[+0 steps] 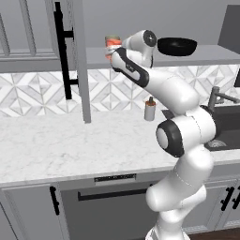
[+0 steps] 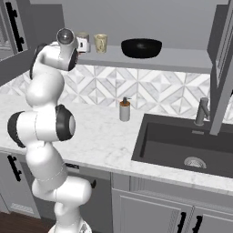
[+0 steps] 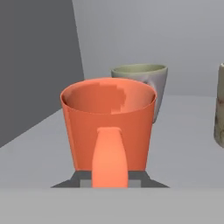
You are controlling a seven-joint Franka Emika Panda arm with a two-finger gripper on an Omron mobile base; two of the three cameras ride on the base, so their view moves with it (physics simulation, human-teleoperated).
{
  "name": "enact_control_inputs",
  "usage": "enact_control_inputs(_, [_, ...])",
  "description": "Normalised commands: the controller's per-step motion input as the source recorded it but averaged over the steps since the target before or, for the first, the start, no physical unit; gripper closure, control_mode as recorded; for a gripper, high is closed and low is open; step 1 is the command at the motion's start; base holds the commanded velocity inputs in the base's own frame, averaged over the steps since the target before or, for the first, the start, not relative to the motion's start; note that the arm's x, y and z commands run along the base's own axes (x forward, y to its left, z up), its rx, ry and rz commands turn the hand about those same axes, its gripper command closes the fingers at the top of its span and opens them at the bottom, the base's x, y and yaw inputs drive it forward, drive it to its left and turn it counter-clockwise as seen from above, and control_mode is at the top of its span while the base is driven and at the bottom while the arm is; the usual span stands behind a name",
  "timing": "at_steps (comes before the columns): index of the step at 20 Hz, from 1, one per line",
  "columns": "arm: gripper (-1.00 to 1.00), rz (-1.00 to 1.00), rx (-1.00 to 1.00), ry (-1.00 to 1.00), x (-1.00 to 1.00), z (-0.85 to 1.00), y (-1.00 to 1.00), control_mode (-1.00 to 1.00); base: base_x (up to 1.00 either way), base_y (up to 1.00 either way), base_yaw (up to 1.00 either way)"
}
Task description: Gather all objects into one cabinet and sort the glasses and bowls to opposite sides.
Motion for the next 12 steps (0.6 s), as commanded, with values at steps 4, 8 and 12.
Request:
enact_control_inputs(4, [1.00,0.00,0.00,0.04,0.44,-0.12,0.05,-1.00,0.00,0.00,0.00])
enact_control_inputs(8, [1.00,0.00,0.00,0.03,0.17,-0.32,0.17,-1.00,0.00,0.00,0.00])
enact_control_inputs(12, [1.00,0.00,0.00,0.00,0.11,-0.35,0.18,-1.00,0.00,0.00,0.00])
